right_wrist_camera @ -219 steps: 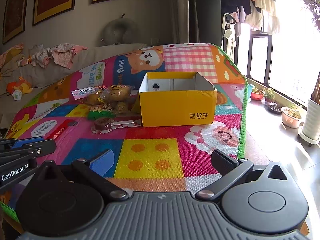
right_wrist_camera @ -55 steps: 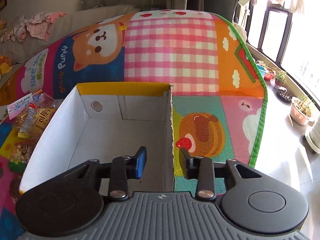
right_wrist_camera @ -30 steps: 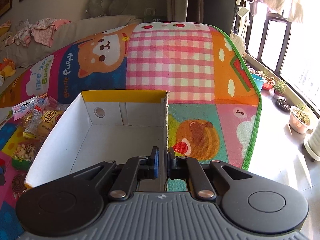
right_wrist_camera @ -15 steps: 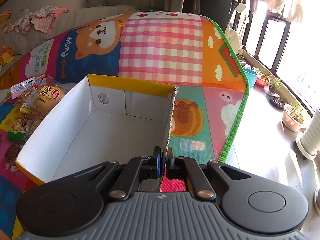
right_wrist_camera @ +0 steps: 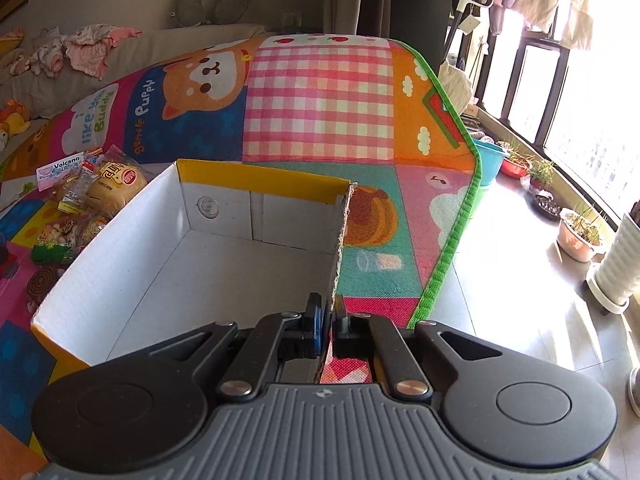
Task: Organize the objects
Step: 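Move the left tool over the snacks toward the pink Volcano packet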
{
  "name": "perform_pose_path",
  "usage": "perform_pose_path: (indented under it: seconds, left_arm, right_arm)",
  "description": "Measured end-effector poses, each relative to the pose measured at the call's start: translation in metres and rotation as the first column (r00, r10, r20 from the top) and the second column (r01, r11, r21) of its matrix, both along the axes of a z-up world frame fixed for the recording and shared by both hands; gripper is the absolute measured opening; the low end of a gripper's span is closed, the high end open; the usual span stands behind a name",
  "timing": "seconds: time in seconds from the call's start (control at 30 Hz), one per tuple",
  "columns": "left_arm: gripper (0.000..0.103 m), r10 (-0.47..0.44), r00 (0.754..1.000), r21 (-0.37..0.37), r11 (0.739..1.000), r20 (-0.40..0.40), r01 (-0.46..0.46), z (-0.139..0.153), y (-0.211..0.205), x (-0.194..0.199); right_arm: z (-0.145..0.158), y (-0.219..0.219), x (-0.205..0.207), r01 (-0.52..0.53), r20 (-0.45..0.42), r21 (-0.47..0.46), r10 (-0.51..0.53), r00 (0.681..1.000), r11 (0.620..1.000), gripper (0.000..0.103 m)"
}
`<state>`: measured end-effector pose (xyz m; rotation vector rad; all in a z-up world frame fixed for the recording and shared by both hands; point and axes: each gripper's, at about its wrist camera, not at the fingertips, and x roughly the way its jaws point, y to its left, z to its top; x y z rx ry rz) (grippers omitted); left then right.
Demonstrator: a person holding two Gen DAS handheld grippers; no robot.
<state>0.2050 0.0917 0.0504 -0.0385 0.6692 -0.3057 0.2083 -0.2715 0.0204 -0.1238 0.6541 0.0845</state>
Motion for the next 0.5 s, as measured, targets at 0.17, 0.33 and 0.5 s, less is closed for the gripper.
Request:
perform_pose_path:
  seconds: [0.17,0.33,0.5]
  left_arm:
    - [0.024,0.000,0.997,0.224,0.974,0.080,-0.018,0.015,0.030,0.052]
    - [0.027,-0.152,0.986,0.315,0.934,-0.074,0.168,-0.010,0.021,0.063]
    - [0.029,-0.269,0.940,0.300,0.897,-0.211,0.324,-0.054,-0.005,0.041]
  right_arm:
    - [0.000,0.000,-0.001,-0.004,0.003,0.005,0.004,1.000,1.000,0.004]
    - [0.000,0.000,-0.002,0.000,0.004,0.011,0.000,1.000,1.000,0.004]
    - [0.000,-0.001,-0.003,0.007,0.002,0.024,-0.007,1.000,1.000,0.005]
